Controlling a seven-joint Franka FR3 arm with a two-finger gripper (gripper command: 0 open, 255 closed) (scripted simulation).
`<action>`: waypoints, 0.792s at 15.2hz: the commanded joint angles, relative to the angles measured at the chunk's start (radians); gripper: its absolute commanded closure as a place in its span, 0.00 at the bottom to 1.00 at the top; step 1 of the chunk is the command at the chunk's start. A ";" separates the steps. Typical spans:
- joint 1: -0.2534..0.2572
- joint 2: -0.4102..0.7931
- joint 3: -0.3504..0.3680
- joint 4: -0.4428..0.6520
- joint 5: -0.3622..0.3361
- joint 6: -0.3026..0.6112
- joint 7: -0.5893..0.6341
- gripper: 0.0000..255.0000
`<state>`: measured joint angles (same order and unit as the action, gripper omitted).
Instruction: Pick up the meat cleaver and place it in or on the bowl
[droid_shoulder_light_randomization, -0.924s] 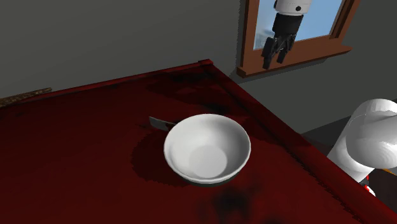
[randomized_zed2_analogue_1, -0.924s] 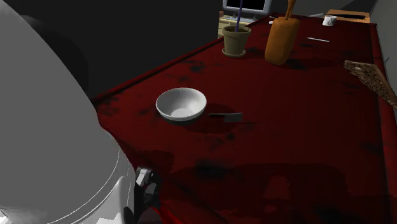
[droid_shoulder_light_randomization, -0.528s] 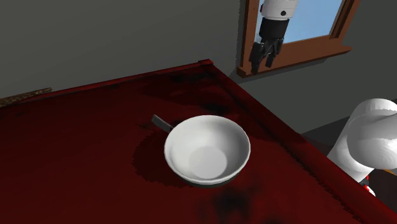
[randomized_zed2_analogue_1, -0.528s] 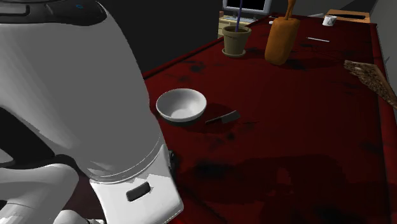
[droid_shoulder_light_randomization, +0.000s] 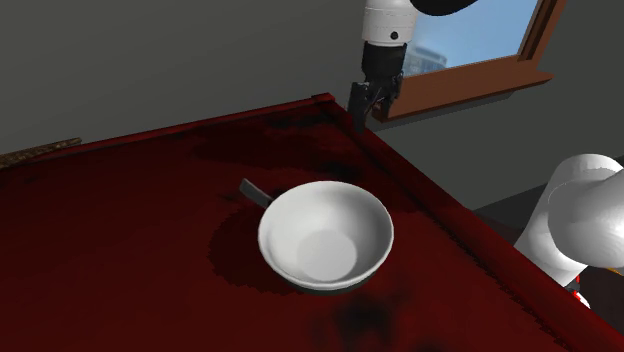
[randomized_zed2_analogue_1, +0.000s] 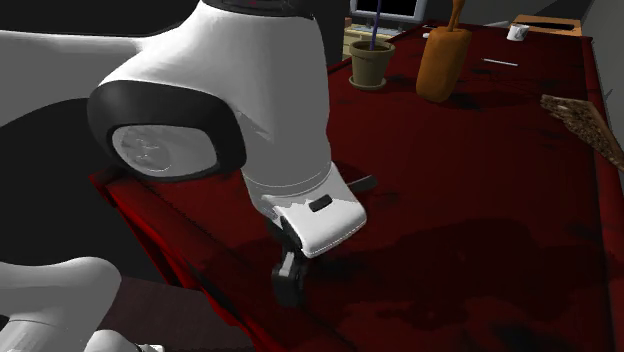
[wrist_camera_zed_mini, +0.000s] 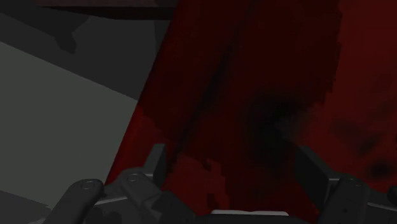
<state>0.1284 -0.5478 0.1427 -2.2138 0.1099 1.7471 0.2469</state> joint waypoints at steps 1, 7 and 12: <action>0.016 0.046 0.037 0.035 0.010 0.011 0.031 0.00; 0.053 0.205 0.136 0.160 0.013 0.044 0.115 0.00; 0.082 0.353 0.216 0.290 -0.015 0.058 0.191 0.00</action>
<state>0.2054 -0.2335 0.3418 -1.9639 0.1038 1.8084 0.4211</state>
